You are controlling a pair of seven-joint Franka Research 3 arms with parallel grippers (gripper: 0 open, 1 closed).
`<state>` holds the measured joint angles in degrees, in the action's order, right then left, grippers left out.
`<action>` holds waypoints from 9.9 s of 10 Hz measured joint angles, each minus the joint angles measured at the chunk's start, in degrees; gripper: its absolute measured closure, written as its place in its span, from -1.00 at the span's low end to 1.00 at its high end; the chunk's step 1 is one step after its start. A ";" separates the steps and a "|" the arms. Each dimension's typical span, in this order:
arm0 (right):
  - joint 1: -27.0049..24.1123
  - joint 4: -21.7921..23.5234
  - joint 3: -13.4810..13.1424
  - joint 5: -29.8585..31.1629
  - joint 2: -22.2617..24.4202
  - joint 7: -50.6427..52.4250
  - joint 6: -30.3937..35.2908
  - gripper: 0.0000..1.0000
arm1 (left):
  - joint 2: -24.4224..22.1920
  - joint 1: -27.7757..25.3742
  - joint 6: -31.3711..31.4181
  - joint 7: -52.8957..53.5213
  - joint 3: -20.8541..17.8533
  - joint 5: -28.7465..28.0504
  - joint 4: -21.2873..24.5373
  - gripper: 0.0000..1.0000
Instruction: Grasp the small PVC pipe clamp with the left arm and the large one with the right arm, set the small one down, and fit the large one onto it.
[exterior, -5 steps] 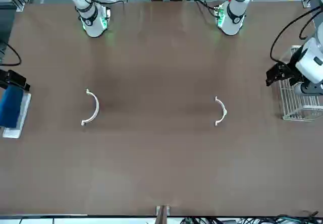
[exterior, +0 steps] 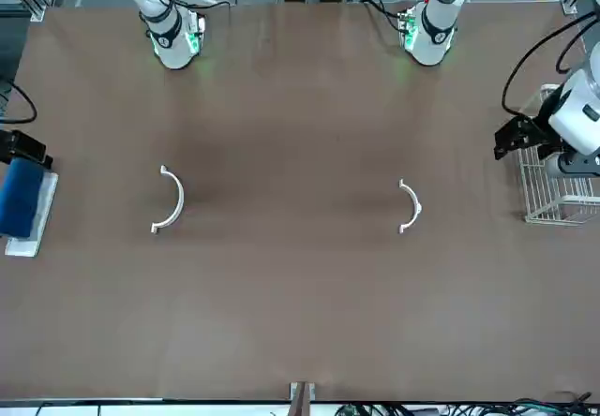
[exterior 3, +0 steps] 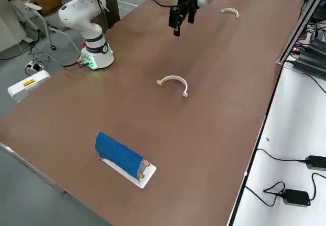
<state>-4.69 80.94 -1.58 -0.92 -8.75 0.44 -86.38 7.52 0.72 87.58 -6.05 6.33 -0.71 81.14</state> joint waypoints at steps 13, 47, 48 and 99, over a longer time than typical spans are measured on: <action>3.27 53.93 11.08 -0.14 -1.66 -9.08 -58.82 -0.89 | 5.52 1.26 44.83 -5.26 1.84 -0.79 40.16 -0.73; 4.98 6.21 21.41 -0.11 -11.99 -22.54 -21.25 0.81 | 46.01 41.09 45.37 -49.78 3.79 -7.19 -5.08 0.58; 5.96 5.42 22.68 -0.08 -13.37 -25.27 -21.31 0.81 | 46.06 41.05 45.47 -49.66 3.70 -7.20 -5.20 0.56; 3.75 5.92 22.59 5.96 -6.04 -40.22 -19.30 -1.00 | -3.64 0.24 3.43 -6.24 1.91 1.94 6.39 -1.00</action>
<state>-0.94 86.86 21.00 5.04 -14.79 -39.78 -105.68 3.88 0.96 91.01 -12.29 8.24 1.22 87.54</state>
